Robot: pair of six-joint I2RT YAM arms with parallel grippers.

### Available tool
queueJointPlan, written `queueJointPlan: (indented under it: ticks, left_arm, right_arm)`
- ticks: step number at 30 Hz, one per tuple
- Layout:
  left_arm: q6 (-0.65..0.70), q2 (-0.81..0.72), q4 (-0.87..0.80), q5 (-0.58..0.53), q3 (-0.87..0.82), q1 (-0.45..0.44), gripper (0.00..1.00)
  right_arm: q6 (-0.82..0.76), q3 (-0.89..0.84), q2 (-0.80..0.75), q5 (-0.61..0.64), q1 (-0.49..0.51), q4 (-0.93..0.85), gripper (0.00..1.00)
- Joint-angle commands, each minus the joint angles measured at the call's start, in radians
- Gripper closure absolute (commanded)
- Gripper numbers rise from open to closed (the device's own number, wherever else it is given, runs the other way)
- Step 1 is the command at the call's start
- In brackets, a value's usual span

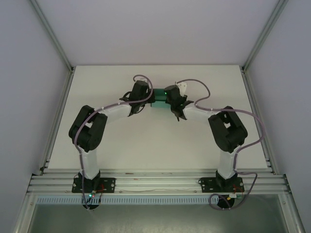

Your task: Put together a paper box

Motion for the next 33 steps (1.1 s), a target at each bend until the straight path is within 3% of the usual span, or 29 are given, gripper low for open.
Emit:
queueJointPlan:
  ticks: [1, 4, 7, 14, 19, 26, 33]
  left_arm:
    - [0.001, -0.039, -0.017, 0.073, -0.084, -0.039, 0.94]
    - [-0.001, -0.053, 0.027, 0.103, -0.137, -0.04, 0.94]
    - [0.007, -0.075, 0.028, 0.121, -0.16, -0.042, 0.85]
    - [0.048, -0.197, -0.047, 0.104, -0.188, -0.042, 0.51]
    - [0.081, -0.276, -0.177, 0.046, -0.165, -0.041, 0.01]
    - [0.043, -0.385, -0.366, -0.084, -0.12, -0.01, 0.0]
    - [0.022, -0.376, -0.384, -0.033, -0.04, 0.067, 0.0]
  right_arm:
    - [-0.107, -0.097, -0.029, -0.058, 0.051, 0.149, 1.0]
    - [-0.136, -0.166, -0.041, -0.074, 0.059, 0.206, 1.0]
    - [-0.147, -0.2, -0.05, -0.065, 0.061, 0.211, 1.0]
    - [-0.193, -0.242, -0.072, -0.05, 0.065, 0.221, 1.0]
    - [-0.225, -0.257, -0.063, -0.065, 0.072, 0.233, 1.0]
    - [-0.281, -0.281, -0.054, -0.066, 0.08, 0.26, 1.0]
    - [-0.405, -0.305, -0.014, -0.044, 0.115, 0.328, 0.98]
